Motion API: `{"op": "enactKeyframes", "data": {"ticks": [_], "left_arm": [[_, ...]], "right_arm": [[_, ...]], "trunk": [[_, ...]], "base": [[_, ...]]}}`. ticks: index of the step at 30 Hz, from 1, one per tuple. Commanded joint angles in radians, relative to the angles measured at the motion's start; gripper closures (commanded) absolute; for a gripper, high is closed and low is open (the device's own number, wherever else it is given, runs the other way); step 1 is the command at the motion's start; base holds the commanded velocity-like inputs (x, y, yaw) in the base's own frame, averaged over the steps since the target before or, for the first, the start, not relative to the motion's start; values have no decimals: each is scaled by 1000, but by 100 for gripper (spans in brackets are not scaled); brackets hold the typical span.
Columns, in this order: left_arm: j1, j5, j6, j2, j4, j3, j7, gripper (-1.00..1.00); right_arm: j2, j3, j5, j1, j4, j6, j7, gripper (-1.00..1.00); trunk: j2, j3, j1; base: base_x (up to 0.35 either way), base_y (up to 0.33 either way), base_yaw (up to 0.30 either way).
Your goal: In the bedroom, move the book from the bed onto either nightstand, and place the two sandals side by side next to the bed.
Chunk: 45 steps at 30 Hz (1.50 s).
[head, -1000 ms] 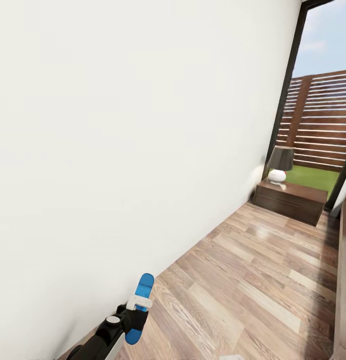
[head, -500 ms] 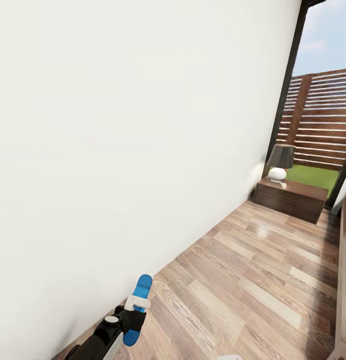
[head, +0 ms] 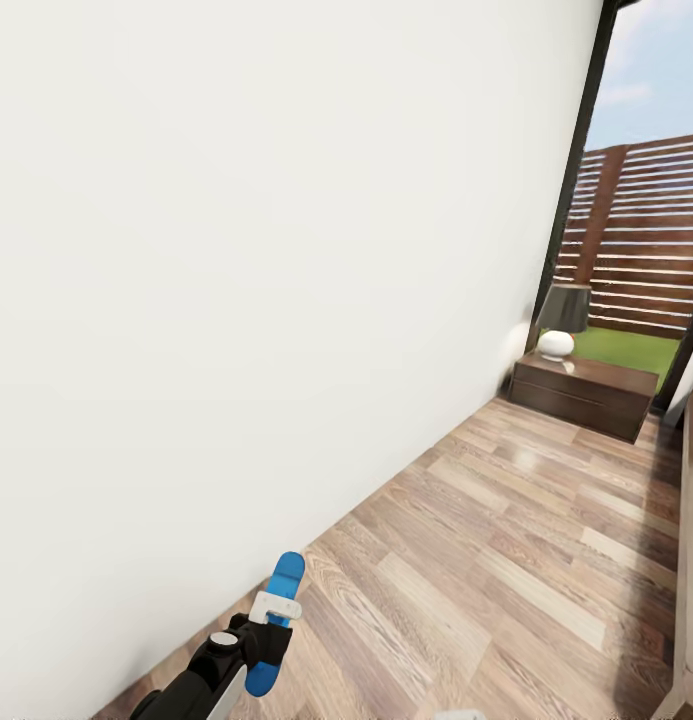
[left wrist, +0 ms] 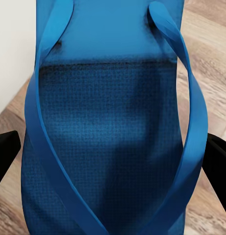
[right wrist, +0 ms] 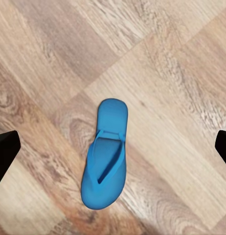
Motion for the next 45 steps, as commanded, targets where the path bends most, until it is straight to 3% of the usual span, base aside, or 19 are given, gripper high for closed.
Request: {"op": "enactKeyframes", "data": {"ticks": [1, 12, 25, 35, 45], "left_arm": [[-1, 10, 4, 2, -2, -5, 9, 100], [-1, 10, 23, 3, -16, -8, 9, 100], [26, 10, 154, 17, -168, -9, 9, 100], [84, 10, 199, 50, -309, -9, 9, 100], [110, 9, 207, 57, -351, -8, 9, 100]], "right_arm": [[-1, 9, -5, 0, -2, 7, -8, -100], [0, 9, -5, 0, 1, 3, -8, -100], [0, 10, -5, 0, 0, -3, -8, -100], [5, 9, -6, -2, -6, -2, -8, -100], [21, 8, -8, -15, -7, 5, -10, -100]], "trunk": [[-8, -4, 4], [-85, -39, 46], [-176, -79, 96], [-246, -111, 134], [-316, -142, 172]], "base": [[0, 0, 0], [0, 0, 0], [0, 0, 0], [0, 0, 0], [0, 0, 0]]}}
